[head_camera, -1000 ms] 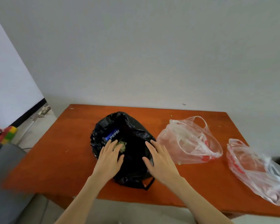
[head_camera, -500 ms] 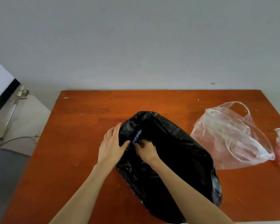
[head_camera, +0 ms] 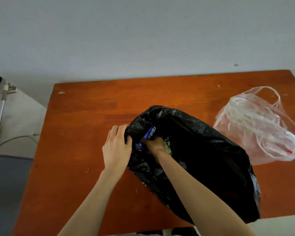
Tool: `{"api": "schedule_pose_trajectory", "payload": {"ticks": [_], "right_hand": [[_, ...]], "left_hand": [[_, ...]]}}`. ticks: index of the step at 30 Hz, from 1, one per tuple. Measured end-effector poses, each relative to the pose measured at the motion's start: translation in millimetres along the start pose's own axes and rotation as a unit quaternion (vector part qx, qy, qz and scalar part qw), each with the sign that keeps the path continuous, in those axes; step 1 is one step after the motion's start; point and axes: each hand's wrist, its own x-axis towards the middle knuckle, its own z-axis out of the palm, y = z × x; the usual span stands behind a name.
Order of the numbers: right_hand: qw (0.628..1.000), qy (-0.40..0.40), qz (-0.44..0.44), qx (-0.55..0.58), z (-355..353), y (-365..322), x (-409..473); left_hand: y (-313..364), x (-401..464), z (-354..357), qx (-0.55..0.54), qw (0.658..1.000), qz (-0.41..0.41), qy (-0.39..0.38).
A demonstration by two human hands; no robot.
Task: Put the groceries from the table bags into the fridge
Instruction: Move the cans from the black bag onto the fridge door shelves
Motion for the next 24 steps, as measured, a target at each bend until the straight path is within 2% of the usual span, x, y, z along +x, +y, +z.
{"api": "schedule_pose_trajectory", "payload": {"ticks": [8,16,22,24], "right_hand": [[0.992,-0.008,0.066,0.108,-5.5,-4.6,-2.1],[0.961,-0.107,0.158,0.198,-59.9,15.5,-28.8],[0.946,-0.121,0.143,0.265,-91.8,34.7,-63.3],[0.945,-0.126,0.121,0.277,-105.6,41.7,-77.0]], "left_hand": [[-0.1,1.2,1.0,0.001,1.0,0.02,-0.01],[6.9,3.8,2.5,-0.005,0.999,0.014,-0.029],[19.0,-3.7,-3.5,0.011,0.995,0.032,-0.089],[28.3,-13.4,-7.8,0.016,0.995,0.058,-0.085]]}}
